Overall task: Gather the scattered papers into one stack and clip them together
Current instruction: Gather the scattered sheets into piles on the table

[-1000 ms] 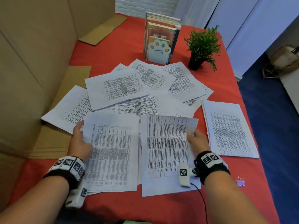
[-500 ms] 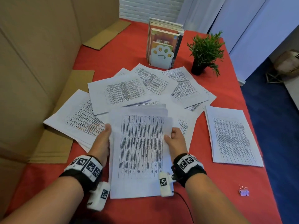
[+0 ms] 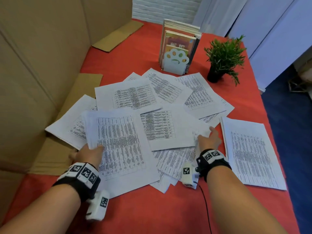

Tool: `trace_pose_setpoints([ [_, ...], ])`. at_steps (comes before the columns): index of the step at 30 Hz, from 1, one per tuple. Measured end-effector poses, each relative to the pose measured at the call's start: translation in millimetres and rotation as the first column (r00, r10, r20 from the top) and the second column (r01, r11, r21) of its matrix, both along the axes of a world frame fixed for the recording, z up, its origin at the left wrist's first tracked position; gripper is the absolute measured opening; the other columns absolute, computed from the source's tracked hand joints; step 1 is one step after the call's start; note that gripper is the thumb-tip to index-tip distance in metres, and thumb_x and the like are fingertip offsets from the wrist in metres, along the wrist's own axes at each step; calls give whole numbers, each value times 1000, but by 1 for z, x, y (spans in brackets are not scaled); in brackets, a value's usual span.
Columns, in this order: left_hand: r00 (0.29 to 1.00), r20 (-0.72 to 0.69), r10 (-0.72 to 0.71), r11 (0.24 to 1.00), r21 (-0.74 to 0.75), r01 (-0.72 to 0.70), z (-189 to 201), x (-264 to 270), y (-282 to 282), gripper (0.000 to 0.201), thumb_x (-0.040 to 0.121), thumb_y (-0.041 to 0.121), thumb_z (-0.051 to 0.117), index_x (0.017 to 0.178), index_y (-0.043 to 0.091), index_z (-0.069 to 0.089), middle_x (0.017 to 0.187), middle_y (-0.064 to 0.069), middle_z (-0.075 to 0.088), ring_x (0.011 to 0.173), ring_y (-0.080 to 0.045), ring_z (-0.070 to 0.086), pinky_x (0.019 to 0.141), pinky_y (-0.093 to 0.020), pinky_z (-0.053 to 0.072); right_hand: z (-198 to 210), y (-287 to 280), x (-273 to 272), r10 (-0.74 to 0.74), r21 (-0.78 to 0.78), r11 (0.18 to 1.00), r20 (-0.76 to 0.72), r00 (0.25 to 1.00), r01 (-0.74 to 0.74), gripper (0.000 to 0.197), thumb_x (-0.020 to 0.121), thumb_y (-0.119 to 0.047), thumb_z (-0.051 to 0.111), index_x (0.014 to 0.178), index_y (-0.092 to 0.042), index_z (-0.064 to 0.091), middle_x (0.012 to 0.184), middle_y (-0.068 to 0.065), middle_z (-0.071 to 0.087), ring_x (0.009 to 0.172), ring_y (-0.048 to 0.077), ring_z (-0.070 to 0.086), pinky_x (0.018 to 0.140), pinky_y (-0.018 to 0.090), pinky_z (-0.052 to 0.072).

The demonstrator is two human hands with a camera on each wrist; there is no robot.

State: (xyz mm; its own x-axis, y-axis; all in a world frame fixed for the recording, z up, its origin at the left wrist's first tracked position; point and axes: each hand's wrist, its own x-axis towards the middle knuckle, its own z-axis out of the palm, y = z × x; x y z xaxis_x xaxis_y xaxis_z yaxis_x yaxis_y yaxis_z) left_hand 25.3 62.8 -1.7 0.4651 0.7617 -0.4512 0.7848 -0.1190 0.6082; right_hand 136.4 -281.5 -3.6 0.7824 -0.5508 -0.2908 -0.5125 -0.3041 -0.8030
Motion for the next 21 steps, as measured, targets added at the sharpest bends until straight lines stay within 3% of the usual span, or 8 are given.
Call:
trace_pose_setpoints([
  [3,997,75,-8,999,-35,11,-2,7,-2,18,73,34,67,82,19,65,107,-12,61,68,-25,59,74,-33,51,0,7,13,144,79,987,-32,989,-141,63,81,8,48,138,-19,43,143,17,38,124,32,49,95,27,42],
  [5,991,117,-67,995,-69,75,-1,10,-4,13,79,25,68,86,14,67,89,-10,66,73,-27,62,73,-34,51,2,12,17,245,77,968,-54,968,-241,65,79,14,42,137,-15,46,144,13,41,127,30,47,99,30,44],
  [7,983,142,-117,988,-84,130,-1,9,-5,17,83,19,67,95,7,67,87,-13,67,76,-28,62,70,-32,49,3,16,17,340,46,940,-89,936,-337,66,80,15,39,139,-13,44,147,8,41,135,26,39,107,31,38],
  [10,973,149,-174,982,-52,184,3,-2,-7,14,85,17,64,91,5,63,79,-13,64,65,-26,58,56,-23,42,1,19,9,407,3,913,-111,907,-409,67,80,15,37,141,-14,42,149,6,40,140,23,33,115,32,28],
  [15,971,155,-183,974,-107,201,1,-40,-10,8,84,15,65,87,7,64,80,-13,67,77,-33,64,70,-34,52,0,19,-24,435,16,900,-95,895,-436,68,81,15,33,142,-14,39,150,6,36,141,20,28,108,19,17],
  [21,973,127,-191,971,-118,206,-10,-89,-16,8,82,13,67,75,9,63,74,-18,67,68,-31,62,68,-41,54,-3,10,-77,395,6,918,-89,914,-397,70,79,18,32,142,-14,40,150,8,34,140,21,29,112,23,17],
])
